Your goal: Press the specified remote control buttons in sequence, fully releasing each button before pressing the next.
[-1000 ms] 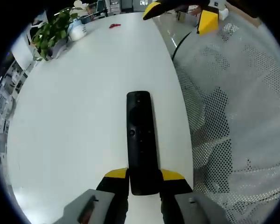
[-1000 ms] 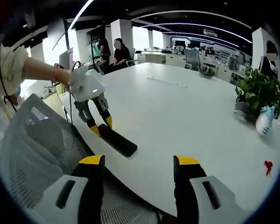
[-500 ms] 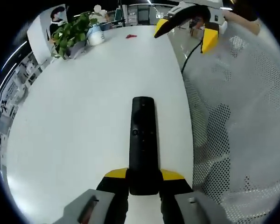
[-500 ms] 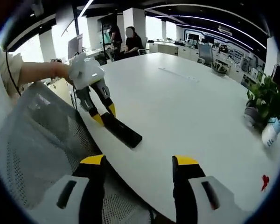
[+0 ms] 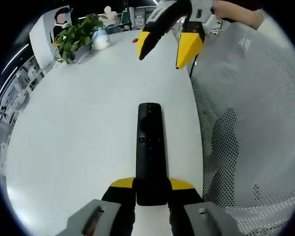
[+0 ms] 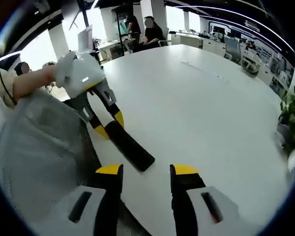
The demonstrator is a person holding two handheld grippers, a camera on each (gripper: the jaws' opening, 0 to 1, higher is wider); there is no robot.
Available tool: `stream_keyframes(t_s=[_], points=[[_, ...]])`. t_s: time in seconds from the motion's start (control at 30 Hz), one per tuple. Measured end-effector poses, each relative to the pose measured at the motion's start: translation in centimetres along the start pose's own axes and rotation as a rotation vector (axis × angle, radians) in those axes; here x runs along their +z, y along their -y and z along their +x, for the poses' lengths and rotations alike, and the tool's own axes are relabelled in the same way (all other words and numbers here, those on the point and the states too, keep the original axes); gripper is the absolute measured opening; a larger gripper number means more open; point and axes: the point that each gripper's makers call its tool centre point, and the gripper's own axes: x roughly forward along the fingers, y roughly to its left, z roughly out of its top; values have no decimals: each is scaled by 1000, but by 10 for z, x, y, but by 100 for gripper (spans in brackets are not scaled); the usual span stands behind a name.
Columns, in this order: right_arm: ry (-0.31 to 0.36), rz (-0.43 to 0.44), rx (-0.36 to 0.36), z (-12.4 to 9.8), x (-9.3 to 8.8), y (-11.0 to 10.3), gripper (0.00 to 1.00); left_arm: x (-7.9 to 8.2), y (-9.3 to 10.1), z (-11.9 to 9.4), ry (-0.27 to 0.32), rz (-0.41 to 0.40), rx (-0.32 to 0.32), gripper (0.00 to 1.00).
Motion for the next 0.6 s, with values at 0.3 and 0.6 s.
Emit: stream_keyframes(t_s=[0.3, 0.6], points=[[-101, -76, 76, 25, -8, -10, 4, 0, 0, 0, 6, -3, 0, 24], [-157, -180, 26, 41, -18, -3, 0, 0, 0, 1, 3, 5, -2, 24]])
